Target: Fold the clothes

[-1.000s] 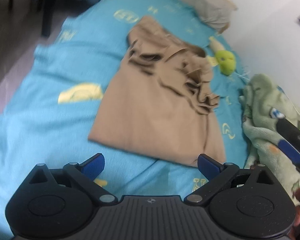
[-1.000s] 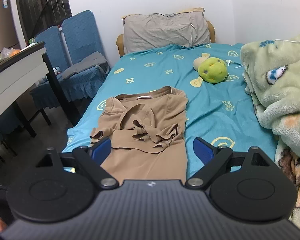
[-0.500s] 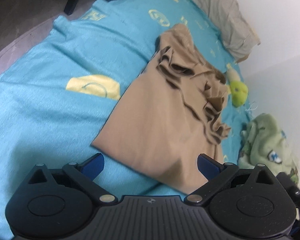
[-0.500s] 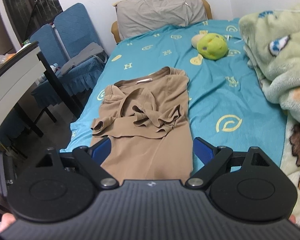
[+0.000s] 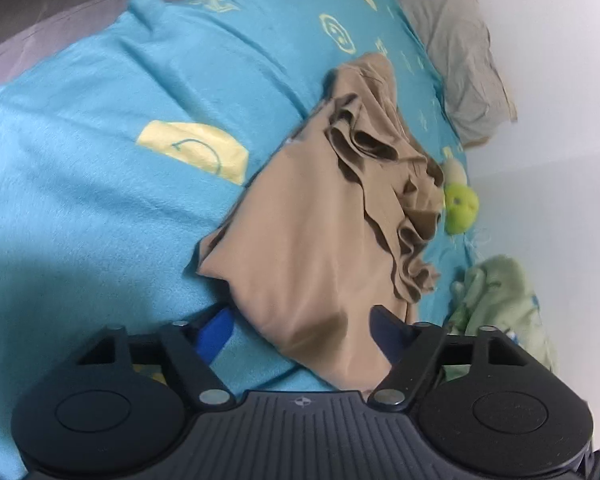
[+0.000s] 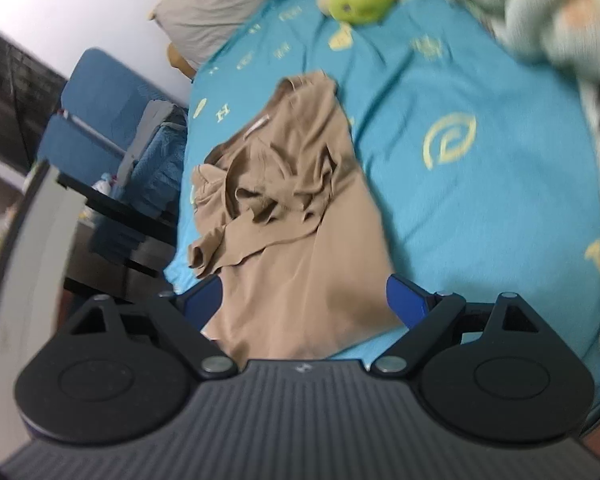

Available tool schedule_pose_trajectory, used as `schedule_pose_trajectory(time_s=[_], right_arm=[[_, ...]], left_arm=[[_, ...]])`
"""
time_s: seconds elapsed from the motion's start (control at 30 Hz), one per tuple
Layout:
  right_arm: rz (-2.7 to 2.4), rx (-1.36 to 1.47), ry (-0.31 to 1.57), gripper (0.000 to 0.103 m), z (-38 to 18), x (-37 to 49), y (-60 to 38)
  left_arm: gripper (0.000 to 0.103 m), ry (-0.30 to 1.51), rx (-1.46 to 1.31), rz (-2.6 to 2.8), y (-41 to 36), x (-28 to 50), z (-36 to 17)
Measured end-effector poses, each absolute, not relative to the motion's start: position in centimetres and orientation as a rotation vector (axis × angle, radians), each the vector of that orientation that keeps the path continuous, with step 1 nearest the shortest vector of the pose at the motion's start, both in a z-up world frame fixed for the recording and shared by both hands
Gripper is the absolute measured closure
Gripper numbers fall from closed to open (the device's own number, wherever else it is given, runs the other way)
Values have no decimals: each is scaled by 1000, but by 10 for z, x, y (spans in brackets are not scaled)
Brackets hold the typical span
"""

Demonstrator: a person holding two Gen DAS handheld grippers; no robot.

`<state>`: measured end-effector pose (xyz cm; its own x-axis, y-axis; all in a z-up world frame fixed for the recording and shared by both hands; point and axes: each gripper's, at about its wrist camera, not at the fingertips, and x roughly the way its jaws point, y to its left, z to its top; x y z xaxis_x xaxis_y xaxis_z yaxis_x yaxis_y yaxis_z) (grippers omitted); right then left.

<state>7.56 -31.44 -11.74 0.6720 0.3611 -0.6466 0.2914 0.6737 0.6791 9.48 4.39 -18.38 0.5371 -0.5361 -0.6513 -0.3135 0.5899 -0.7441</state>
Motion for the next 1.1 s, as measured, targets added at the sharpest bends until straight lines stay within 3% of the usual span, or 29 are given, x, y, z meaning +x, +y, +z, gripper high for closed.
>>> schedule_pose_trajectory(time_s=[0.07,0.13,0.17,0.23,0.33,0.4,0.5,0.7,0.77,0.83,0.93,1.1], right_arm=[[70,970,900,13,-132,77,-315],[87,1083,945,13,-149,79,-315],[92,1140,972,13,-158,79,-313],[100,1232,1029,12,-176,80,-306],[97,1285,1075,13,-191,83,-296],[76,1300,1088,13,-198,86,-291],[24,1308,1061,26,-202,87,-292],[-81,1298,942,42,-199,89,-303],[-98,1302,924,49,-199,90,-306],[-96,1288,912,66,-198,90,-308],[-75,1230,876,79,-187,90,-309],[-19,1109,770,84,-159,90,-308]], left_arm=[[37,1015,-984,-145,45,98,-186],[55,995,-992,-112,47,101,-189],[59,988,-1002,-96,48,103,-192],[79,983,-1021,-87,52,106,-195],[88,937,-1057,-113,56,104,-192],[90,895,-1064,-143,57,102,-185],[91,808,-1075,-212,57,98,-169],[91,729,-1066,-279,49,95,-152],[91,727,-1068,-279,51,92,-152],[91,724,-1062,-277,53,88,-152],[91,712,-1050,-279,52,85,-150],[92,671,-1013,-292,56,82,-134]])
